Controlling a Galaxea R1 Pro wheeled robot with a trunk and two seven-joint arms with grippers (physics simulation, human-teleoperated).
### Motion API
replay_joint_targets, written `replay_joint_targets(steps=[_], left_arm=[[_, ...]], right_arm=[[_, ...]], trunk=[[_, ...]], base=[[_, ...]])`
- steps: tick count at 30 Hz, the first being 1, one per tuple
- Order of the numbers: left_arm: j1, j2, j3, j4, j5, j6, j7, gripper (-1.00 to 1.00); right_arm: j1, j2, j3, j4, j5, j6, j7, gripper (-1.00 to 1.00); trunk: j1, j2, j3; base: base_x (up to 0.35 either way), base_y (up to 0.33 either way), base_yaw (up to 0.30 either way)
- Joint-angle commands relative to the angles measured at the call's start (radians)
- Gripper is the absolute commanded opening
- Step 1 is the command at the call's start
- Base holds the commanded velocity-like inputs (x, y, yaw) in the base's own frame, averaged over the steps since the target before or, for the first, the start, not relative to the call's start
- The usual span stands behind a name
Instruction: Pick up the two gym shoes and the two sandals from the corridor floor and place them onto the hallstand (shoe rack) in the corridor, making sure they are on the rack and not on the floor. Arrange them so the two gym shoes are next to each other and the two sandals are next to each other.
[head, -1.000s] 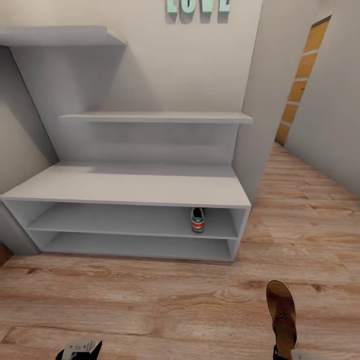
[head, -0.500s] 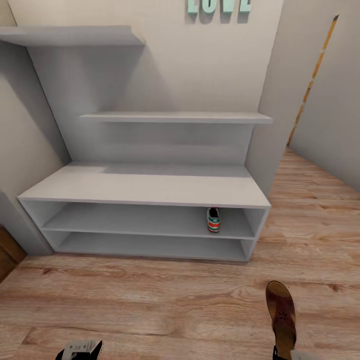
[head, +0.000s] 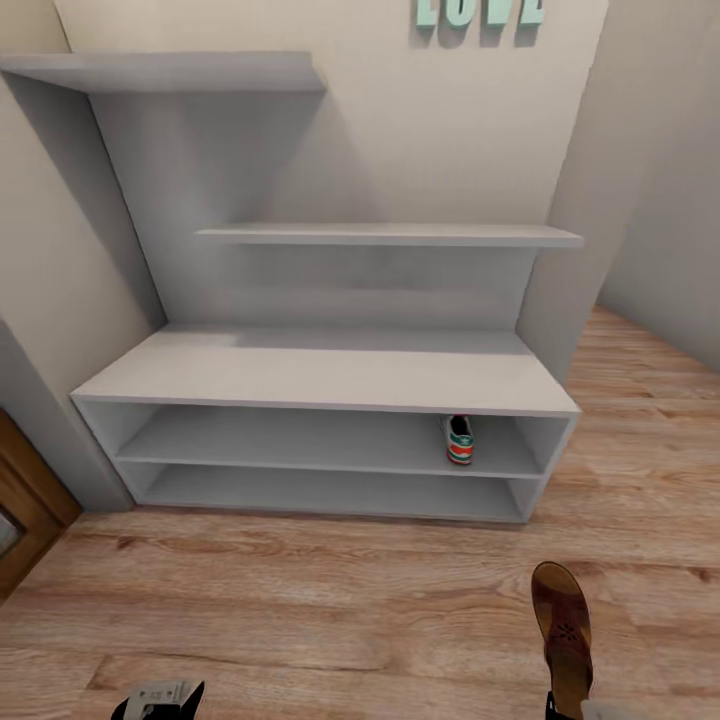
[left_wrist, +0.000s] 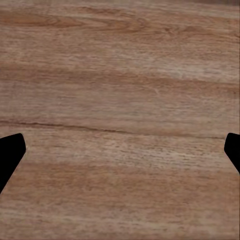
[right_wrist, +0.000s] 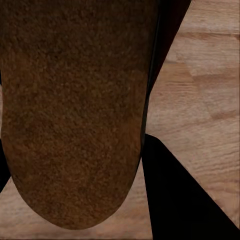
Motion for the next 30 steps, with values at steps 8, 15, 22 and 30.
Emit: replay_joint_targets(steps=[8, 15, 22, 30], left_arm=[[-0.001, 0.0, 0.003, 0.002, 0.01, 0.0, -0.01, 1.0], [-0.001, -0.001, 0.003, 0.002, 0.01, 0.0, -0.01, 1.0], [-0.001, -0.002, 0.002, 0.002, 0.01, 0.0, -0.01, 1.0], [-0.001, -0.003, 0.002, 0.002, 0.01, 0.0, -0.01, 1.0]], right_arm=[[-0.001, 0.0, -0.004, 0.001, 0.007, -0.003, -0.005, -1.0], [-0.001, 0.0, -0.004, 0.001, 0.007, -0.003, -0.005, -1.0], [-0.001, 0.0, -0.004, 0.001, 0.007, -0.003, -0.005, -1.0], [-0.001, -0.001, -0.005, 0.001, 0.009, -0.004, -0.005, -1.0]], trunk=[[0.0, 0.0, -0.001], [0.0, 0.0, -0.001], [0.0, 0.0, 0.001], [0.0, 0.0, 0.002]], base=[[0.0, 0.308, 0.0], [0.0, 0.308, 0.0], [0.0, 0.308, -0.12], [-0.001, 0.308, -0.045]])
